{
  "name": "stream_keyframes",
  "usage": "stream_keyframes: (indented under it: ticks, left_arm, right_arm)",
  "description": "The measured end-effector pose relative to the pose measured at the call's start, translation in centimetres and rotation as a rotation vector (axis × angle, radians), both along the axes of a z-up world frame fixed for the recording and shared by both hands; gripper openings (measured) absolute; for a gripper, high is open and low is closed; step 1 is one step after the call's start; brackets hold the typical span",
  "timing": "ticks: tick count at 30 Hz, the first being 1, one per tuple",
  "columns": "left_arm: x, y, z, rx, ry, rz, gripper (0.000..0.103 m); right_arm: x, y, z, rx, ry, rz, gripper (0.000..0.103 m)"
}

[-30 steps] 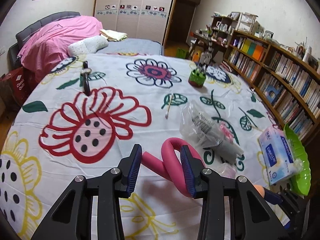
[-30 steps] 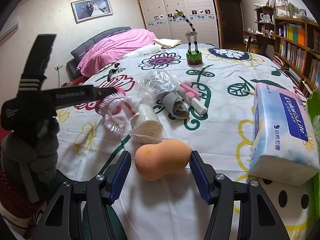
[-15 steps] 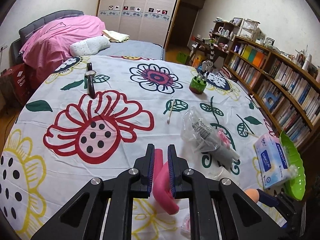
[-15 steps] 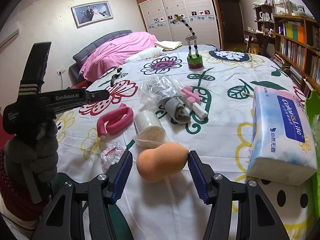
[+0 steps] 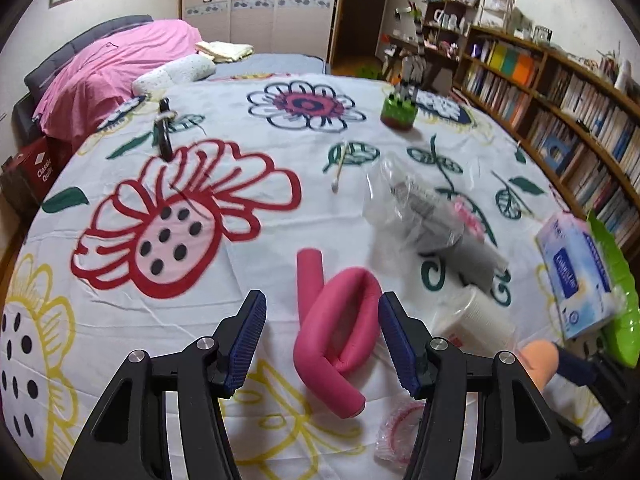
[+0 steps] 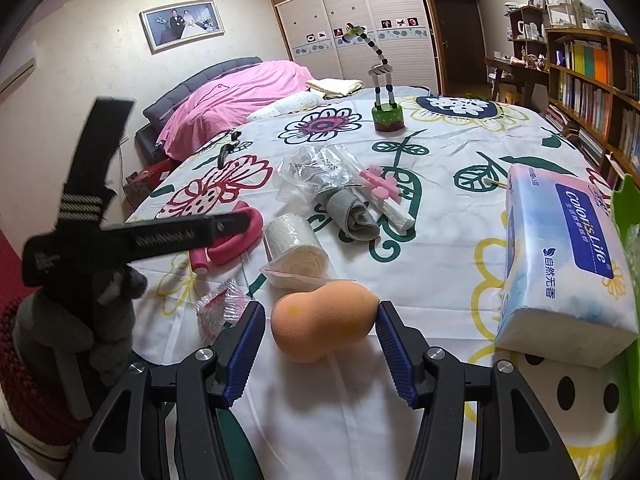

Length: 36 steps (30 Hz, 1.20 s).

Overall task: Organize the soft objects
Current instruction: 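Grasp the orange sponge with the right gripper while the left holds the pink roller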

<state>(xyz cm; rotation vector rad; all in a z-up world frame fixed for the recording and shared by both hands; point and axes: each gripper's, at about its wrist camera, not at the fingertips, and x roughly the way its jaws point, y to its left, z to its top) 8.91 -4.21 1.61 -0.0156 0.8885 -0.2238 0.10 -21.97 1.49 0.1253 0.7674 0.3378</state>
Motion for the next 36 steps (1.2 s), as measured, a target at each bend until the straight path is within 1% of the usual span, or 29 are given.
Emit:
stream_keyframes:
  ticks: [3, 4, 6, 7, 9, 11, 12, 13, 17, 23, 30, 33, 34, 36]
  left_arm:
    - [-0.1, -0.3, -0.2, 0.004, -0.008, -0.013, 0.06]
    - [-0.2, -0.4, -0.2, 0.005, -0.012, -0.02, 0.058]
    - [-0.3, -0.6, -0.2, -0.012, -0.013, -0.044, 0.045]
    - [-0.4, -0.7, -0.1, -0.019, -0.014, -0.057, 0.041]
    - [-0.7, -1.0, 0.2, 0.003, -0.039, -0.056, 0.04]
    - [-0.7, -0.8, 0.4, -0.01, -0.047, -0.053, 0.039]
    - [-0.8, -0.7, 0.6, -0.015, -0.057, -0.048, 0.03]
    - [-0.8, -0.6, 0.9, -0.019, -0.064, -0.045, 0.03]
    - [-1.1, -0.1, 1.9, -0.04, -0.102, -0.026, 0.03]
    - [-1.3, 0.1, 2.5, -0.048, -0.117, -0.023, 0.03]
    - [-1.5, 0.2, 2.9, -0.058, -0.129, -0.024, 0.03]
    - [-1.5, 0.3, 3.1, -0.06, -0.13, -0.019, 0.03]
    - [-1.6, 0.4, 3.1, -0.061, -0.13, -0.018, 0.03]
    - [-1.5, 0.4, 3.2, -0.062, -0.13, -0.017, 0.029]
  right_arm:
    - [0.0, 0.0, 0.0, 0.002, 0.0, 0.0, 0.061]
    - [-0.1, 0.0, 0.0, 0.003, -0.001, 0.001, 0.061]
    - [-0.1, 0.0, 0.1, 0.005, -0.004, 0.003, 0.061]
    - [-0.2, 0.0, 0.2, 0.007, -0.006, 0.004, 0.061]
    - [-0.3, -0.1, 0.5, 0.011, -0.012, 0.006, 0.061]
    - [-0.4, -0.1, 0.8, 0.012, -0.023, 0.005, 0.061]
    - [-0.4, -0.2, 1.0, 0.013, -0.027, 0.004, 0.061]
    - [-0.5, -0.3, 1.2, 0.014, -0.033, 0.002, 0.061]
    - [-0.4, -0.9, 2.1, 0.022, -0.057, -0.017, 0.061]
    - [-0.1, -2.5, 3.4, 0.042, -0.092, -0.063, 0.061]
    - [0.1, -2.5, 3.2, 0.044, -0.089, -0.056, 0.061]
    - [0.1, -2.2, 2.8, 0.05, -0.072, -0.034, 0.061]
    - [0.2, -1.9, 2.6, 0.051, -0.059, -0.02, 0.061]
    - [0.2, -1.4, 2.1, 0.046, -0.045, -0.012, 0.066]
